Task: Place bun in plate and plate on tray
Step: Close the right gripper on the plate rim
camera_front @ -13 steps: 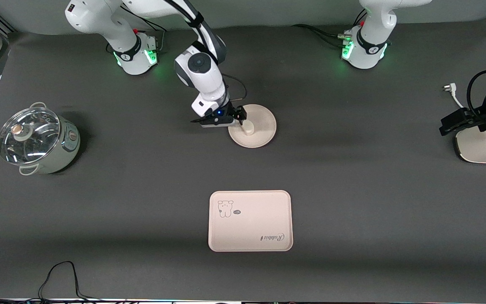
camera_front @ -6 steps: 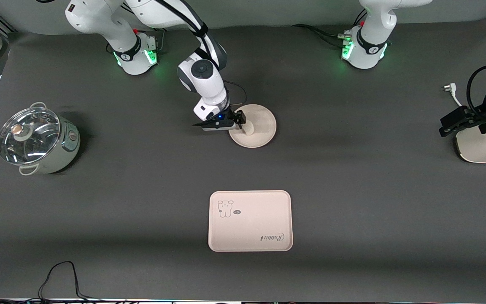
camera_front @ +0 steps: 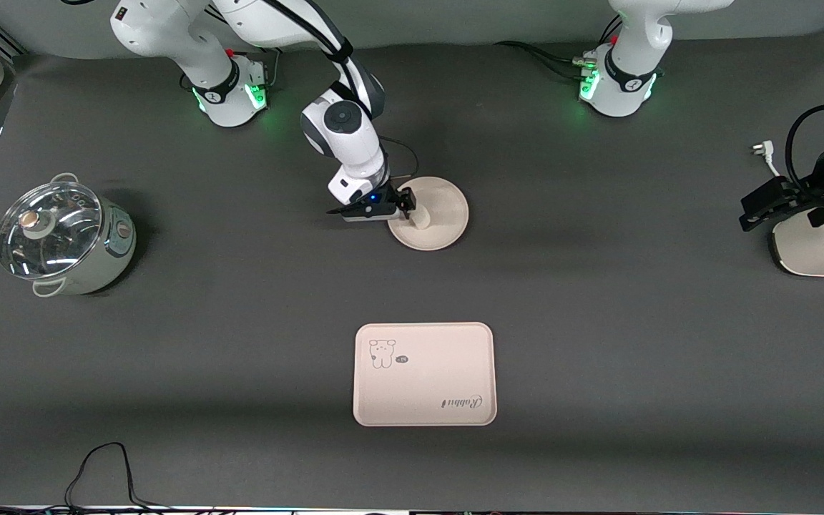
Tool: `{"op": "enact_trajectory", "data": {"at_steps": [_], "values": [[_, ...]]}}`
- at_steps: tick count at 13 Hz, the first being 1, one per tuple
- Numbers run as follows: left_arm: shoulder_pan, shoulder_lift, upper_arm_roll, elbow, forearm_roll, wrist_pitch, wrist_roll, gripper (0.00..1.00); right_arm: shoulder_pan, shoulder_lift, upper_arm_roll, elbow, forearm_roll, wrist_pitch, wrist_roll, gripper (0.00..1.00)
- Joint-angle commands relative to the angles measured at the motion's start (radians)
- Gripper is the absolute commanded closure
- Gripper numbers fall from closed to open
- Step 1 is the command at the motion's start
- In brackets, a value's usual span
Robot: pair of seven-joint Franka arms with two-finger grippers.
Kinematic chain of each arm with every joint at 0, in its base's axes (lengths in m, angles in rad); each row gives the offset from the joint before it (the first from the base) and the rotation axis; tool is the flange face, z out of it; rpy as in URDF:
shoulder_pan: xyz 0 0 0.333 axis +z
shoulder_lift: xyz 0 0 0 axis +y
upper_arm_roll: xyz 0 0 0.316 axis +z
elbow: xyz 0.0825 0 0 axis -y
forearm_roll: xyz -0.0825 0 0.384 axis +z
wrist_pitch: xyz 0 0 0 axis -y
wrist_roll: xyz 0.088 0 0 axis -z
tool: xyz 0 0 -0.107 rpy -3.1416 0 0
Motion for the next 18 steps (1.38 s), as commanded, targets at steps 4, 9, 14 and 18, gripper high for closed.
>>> {"op": "enact_trajectory", "data": {"at_steps": [4,9,14,18], "values": [[-0.014,0.009,0.008,0.031,0.006,0.003,0.010,0.00,0.015,-0.001,-0.006,0.002,0.017,0.006,0.013,0.45],[-0.014,0.010,0.008,0.031,0.010,0.003,0.011,0.00,0.016,-0.001,-0.006,0.002,0.017,0.006,0.010,0.61],[-0.013,0.010,0.008,0.031,0.009,0.001,0.007,0.00,0.015,-0.005,-0.006,0.004,0.017,0.003,0.005,0.89],[-0.013,0.013,0.008,0.031,0.009,0.001,0.004,0.00,0.015,-0.005,-0.006,0.004,0.017,0.003,0.003,1.00]]}}
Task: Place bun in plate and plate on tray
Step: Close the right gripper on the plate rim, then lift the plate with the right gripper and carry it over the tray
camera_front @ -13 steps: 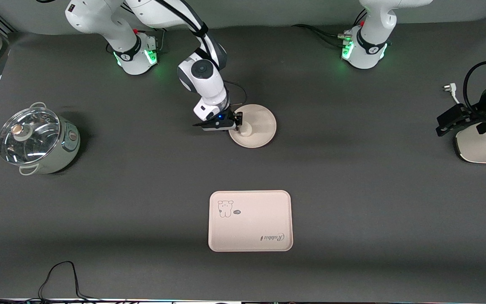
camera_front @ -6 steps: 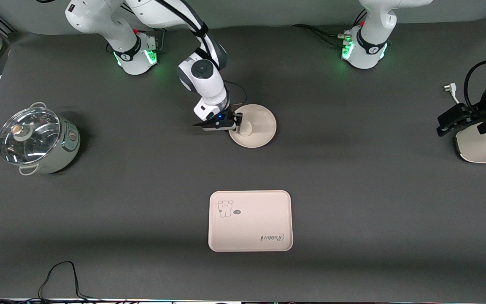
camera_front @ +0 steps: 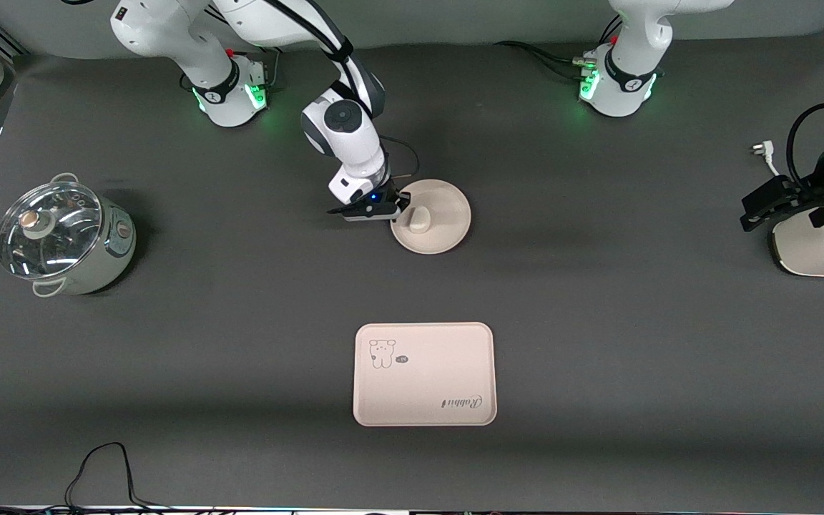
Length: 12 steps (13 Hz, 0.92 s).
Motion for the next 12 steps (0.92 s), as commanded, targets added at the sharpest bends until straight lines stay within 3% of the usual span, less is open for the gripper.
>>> {"op": "enact_trajectory", "data": {"at_steps": [1,4,9,11,12], "values": [[-0.010,0.010,0.007,0.021,0.008,0.000,0.005,0.00,0.013,-0.001,-0.006,0.000,0.017,0.000,0.003,1.00],[-0.012,0.011,0.007,0.021,0.010,0.000,0.002,0.00,0.003,-0.055,-0.008,0.000,0.017,-0.019,0.000,1.00],[-0.014,0.011,0.007,0.021,0.010,0.002,0.004,0.00,-0.029,-0.255,-0.009,0.000,0.020,-0.170,-0.096,1.00],[-0.014,0.010,0.007,0.021,0.010,0.002,0.004,0.00,-0.036,-0.323,-0.009,0.002,0.086,-0.226,-0.176,1.00],[-0.014,0.011,0.007,0.021,0.010,0.002,0.004,0.00,-0.047,-0.348,-0.011,0.002,0.164,-0.237,-0.255,1.00]]}}
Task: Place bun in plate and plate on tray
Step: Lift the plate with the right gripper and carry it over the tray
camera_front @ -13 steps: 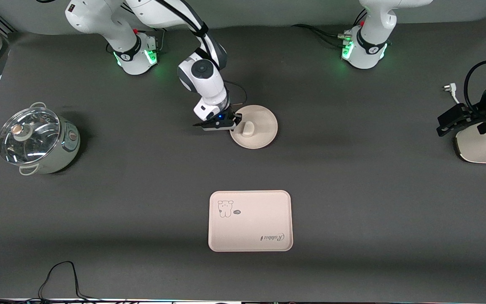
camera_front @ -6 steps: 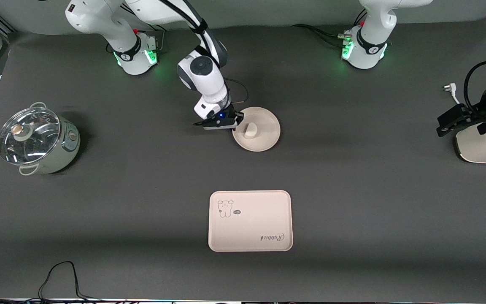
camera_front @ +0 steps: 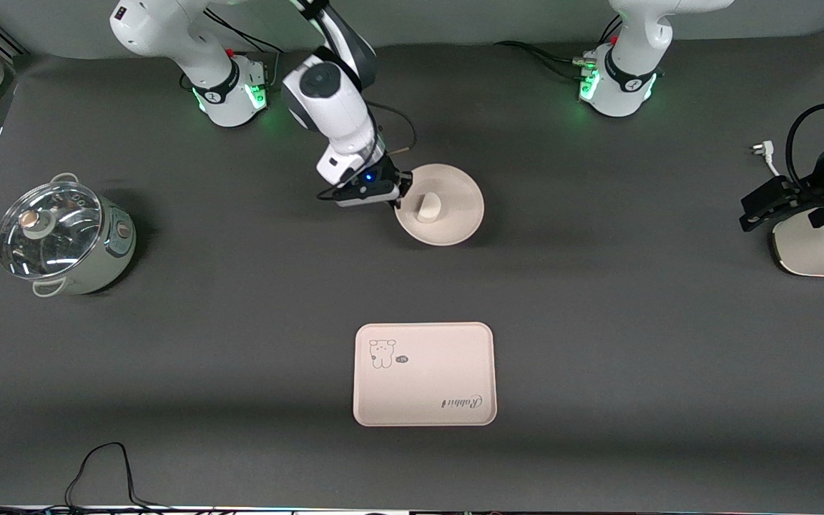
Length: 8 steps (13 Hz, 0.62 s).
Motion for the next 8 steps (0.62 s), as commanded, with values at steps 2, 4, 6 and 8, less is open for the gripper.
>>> {"op": "enact_trajectory", "data": {"at_steps": [2,4,6,8], "values": [[-0.010,0.010,0.007,0.021,0.011,0.002,0.004,0.00,-0.018,-0.064,-0.006,-0.010,0.205,-0.035,-0.231,1.00],[-0.010,0.010,0.007,0.021,0.010,0.003,0.005,0.00,-0.050,-0.018,-0.007,0.017,0.205,-0.028,-0.259,1.00],[-0.010,0.009,0.007,0.021,0.010,0.002,0.005,0.00,-0.117,0.119,-0.009,0.162,0.207,-0.035,-0.300,1.00],[-0.012,0.009,0.007,0.021,0.010,0.002,0.002,0.00,-0.168,0.226,-0.009,0.299,0.207,-0.038,-0.305,1.00]]}}
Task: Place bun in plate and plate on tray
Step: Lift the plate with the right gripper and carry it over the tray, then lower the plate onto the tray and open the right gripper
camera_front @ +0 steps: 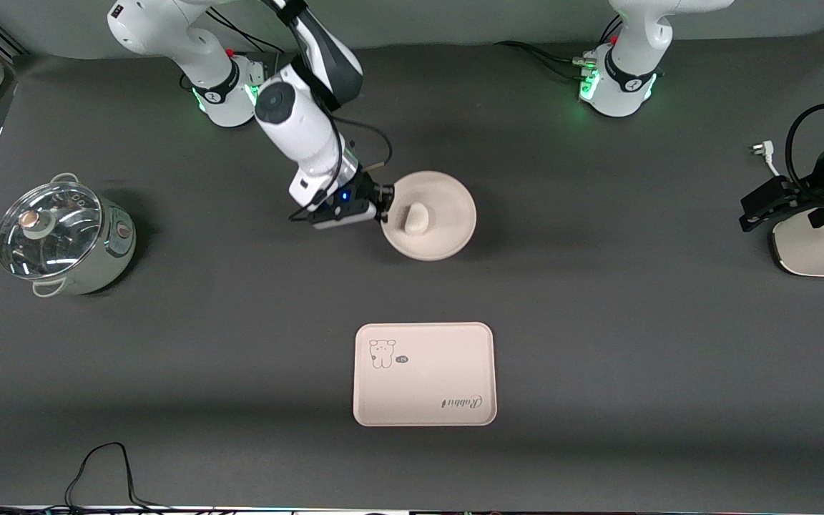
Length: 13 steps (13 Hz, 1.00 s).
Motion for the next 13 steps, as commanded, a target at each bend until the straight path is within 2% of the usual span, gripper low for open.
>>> {"op": "enact_trajectory", "data": {"at_steps": [1,6,9,10,13], "values": [[-0.012,0.009,0.007,0.020,0.011,0.002,0.002,0.00,-0.062,0.192,0.002,0.249,0.035,-0.017,-0.045,1.00],[-0.010,0.009,0.007,0.020,0.009,0.002,0.004,0.00,-0.173,0.424,0.002,0.655,0.047,-0.141,-0.038,1.00],[-0.010,0.010,0.007,0.020,0.009,0.002,0.004,0.00,-0.235,0.547,0.002,0.853,0.078,-0.223,-0.032,1.00],[-0.010,0.010,0.007,0.020,0.008,0.002,0.005,0.00,-0.249,0.579,0.002,0.902,0.093,-0.229,-0.032,1.00],[-0.010,0.010,0.007,0.020,0.008,0.002,0.004,0.00,-0.269,0.648,0.008,0.947,0.102,-0.226,-0.032,1.00]]}}
